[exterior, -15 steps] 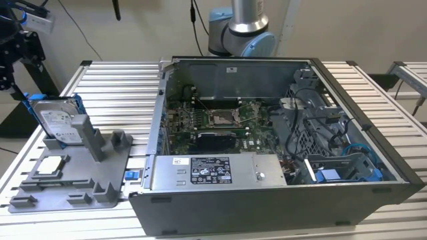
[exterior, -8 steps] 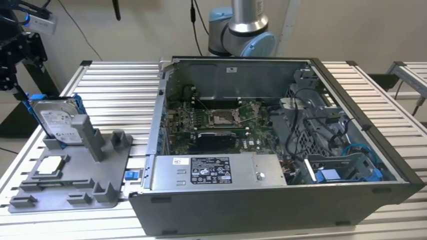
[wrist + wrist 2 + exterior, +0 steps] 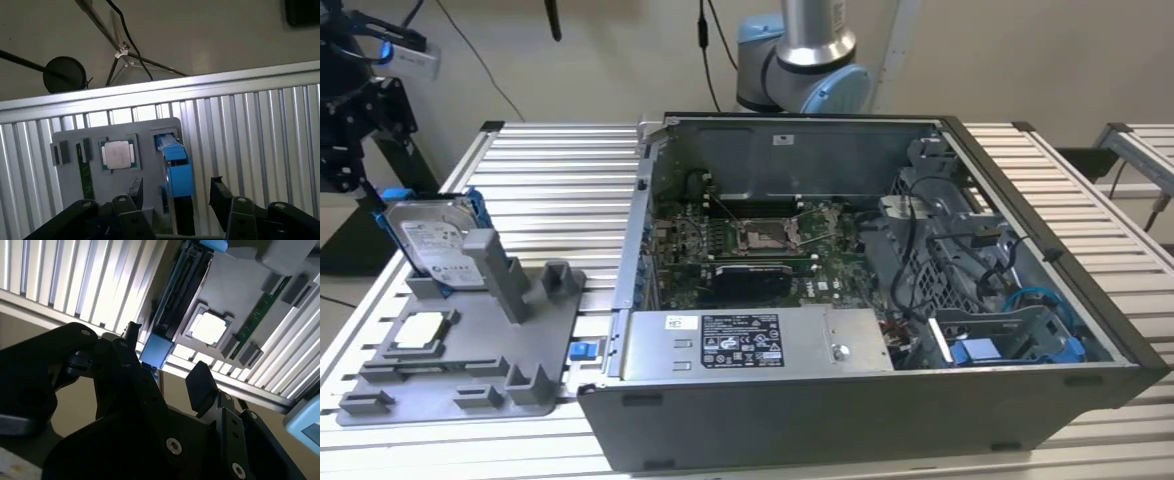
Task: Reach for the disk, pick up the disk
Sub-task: 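Pick up the disk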
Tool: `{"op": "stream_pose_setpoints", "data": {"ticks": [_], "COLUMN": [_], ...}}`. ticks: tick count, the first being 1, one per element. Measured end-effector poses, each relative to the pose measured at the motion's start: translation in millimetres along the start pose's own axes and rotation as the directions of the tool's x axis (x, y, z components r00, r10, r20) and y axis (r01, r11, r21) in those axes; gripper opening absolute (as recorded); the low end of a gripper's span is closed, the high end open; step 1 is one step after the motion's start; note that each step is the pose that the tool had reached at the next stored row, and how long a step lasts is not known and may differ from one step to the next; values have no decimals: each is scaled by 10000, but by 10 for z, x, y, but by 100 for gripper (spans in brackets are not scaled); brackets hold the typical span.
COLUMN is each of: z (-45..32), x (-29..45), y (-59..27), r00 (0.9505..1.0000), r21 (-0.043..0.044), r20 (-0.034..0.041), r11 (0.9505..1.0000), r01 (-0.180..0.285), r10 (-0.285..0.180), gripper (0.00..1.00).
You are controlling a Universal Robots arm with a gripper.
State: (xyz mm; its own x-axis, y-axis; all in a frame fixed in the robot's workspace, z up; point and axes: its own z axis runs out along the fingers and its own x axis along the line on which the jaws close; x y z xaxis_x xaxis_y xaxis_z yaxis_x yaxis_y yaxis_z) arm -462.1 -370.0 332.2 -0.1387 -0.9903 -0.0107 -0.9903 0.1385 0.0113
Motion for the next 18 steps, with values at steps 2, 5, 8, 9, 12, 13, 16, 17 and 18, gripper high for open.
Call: {"op": "stream_pose_setpoints", "data": {"ticks": [2, 5, 8, 9, 12, 13, 16, 17, 18], "z": [36, 91, 145, 165, 218, 237, 292, 309, 328], "x": [0, -4, -9, -9, -9, -8, -8, -7, -5], "y": [1, 3, 4, 3, 3, 3, 2, 2, 2], "r00": [9999, 9995, 9987, 9983, 9973, 9970, 9964, 9963, 9963], "r21": [2, 2, 0, 1, 0, 0, -2, -3, -2], "r20": [-1, -2, -5, -5, -7, -7, -8, -9, -9], "r11": [9999, 9995, 9987, 9983, 9973, 9970, 9964, 9963, 9963], "r01": [112, 313, 506, 577, 738, 777, 850, 858, 865], "r10": [-112, -313, -506, -577, -738, -777, -850, -858, -865], "gripper": [100, 100, 100, 100, 100, 100, 100, 100, 100]}}
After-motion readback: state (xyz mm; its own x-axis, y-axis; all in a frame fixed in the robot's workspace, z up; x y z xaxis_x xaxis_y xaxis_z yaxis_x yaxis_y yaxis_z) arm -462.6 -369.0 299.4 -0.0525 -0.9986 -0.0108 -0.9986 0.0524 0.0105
